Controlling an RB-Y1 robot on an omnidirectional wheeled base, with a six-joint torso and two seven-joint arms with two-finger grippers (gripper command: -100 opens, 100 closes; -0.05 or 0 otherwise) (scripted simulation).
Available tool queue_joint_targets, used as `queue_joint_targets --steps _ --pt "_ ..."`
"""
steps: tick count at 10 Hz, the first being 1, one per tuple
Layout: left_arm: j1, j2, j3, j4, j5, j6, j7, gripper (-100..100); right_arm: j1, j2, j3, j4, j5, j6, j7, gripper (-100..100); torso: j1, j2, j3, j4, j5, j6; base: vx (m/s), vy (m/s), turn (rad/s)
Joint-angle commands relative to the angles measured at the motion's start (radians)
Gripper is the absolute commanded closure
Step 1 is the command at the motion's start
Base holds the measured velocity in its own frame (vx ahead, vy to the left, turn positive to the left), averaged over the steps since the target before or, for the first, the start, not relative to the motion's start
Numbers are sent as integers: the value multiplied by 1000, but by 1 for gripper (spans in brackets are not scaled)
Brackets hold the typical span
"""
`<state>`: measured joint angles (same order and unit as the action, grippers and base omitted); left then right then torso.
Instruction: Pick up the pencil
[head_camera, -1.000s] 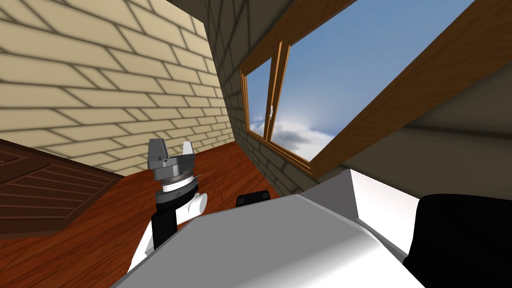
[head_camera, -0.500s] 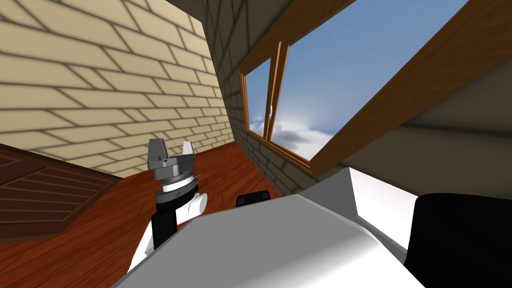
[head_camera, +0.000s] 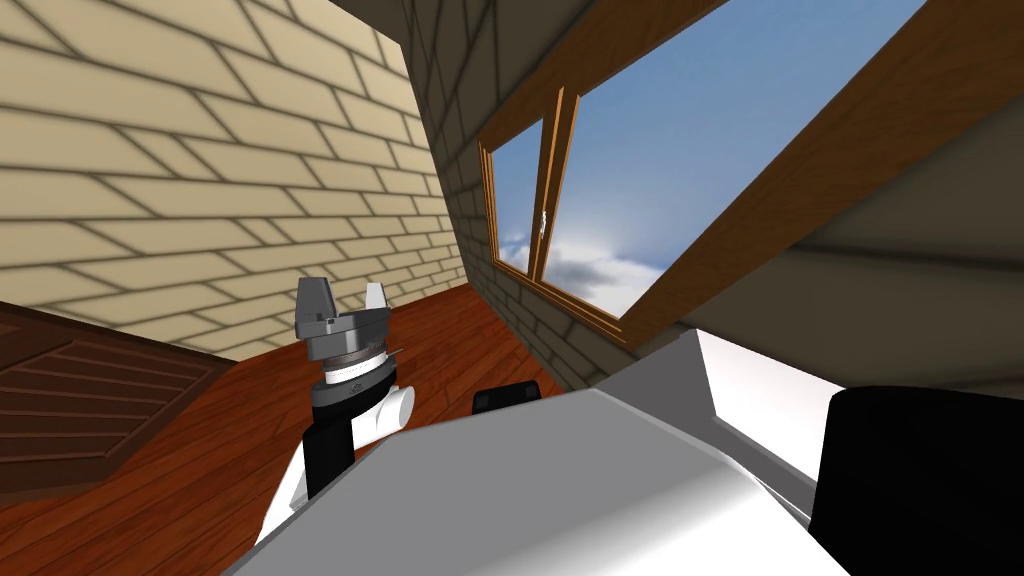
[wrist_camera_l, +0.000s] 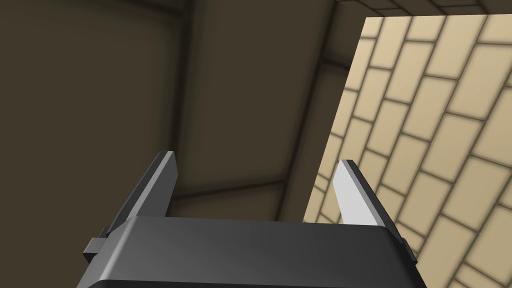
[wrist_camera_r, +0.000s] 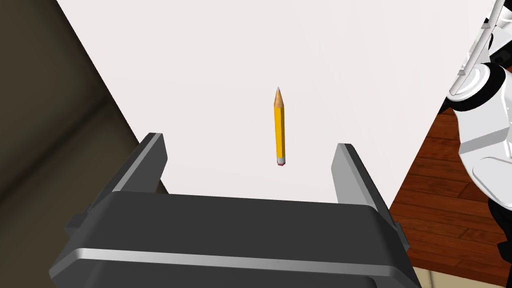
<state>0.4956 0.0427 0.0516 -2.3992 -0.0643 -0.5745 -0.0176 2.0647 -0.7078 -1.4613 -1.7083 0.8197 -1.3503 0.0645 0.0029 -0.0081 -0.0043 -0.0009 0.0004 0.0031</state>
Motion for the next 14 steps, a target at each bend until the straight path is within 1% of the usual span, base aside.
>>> queue_joint_targets --steps 1,2,3,4,7,8,9,10,11,12,13,14 --pt "0 0 0 0 0 0 0 0 -2 -6 -30 17 -18 11 0 -100 0 0 0 0 0 0 8 73 -15" --pt "0 0 0 0 0 0 0 0 -13 -4 -40 16 -43 5 13 -100 1 0 0 0 0 0 -10 102 36" --pt "0 0 0 0 0 0 0 0 -37 1 -12 -4 -62 -25 27 -100 2 1 0 0 0 0 -32 58 144" --pt "0 0 0 0 0 0 0 0 -49 4 7 -15 -68 -41 33 -100 0 2 1 0 0 0 -39 -36 103" --pt "0 0 0 0 0 0 0 0 -84 15 66 -46 -82 -91 46 -100 -13 5 3 1 -4 0 -58 -111 104" --pt "0 0 0 0 0 0 0 0 -78 3 53 -33 -80 -78 42 -100 -14 5 3 1 -4 0 -24 -52 27" --pt "0 0 0 0 0 0 0 0 -78 3 54 -33 -82 -83 42 0 -10 3 2 1 -3 0 -5 -11 -2" --pt "0 0 0 0 0 0 0 0 -100 -1 83 -31 -64 -60 51 -100 -7 2 1 1 -2 0 8 16 29" --pt "0 0 0 0 0 0 0 0 -113 -4 101 -30 -54 -47 56 -100 -5 1 0 0 -2 0 17 49 26" --pt "0 0 0 0 0 0 0 0 -103 0 88 -38 -61 -55 49 -100 -3 0 0 0 -1 0 8 25 0" --pt "0 0 0 0 0 0 0 0 -105 0 91 -38 -59 -51 50 100 -3 0 0 0 -1 0 0 0 0" --pt "0 0 0 0 0 0 0 0 -105 0 91 -38 -59 -52 50 100 -4 0 0 0 -1 0 0 0 0"
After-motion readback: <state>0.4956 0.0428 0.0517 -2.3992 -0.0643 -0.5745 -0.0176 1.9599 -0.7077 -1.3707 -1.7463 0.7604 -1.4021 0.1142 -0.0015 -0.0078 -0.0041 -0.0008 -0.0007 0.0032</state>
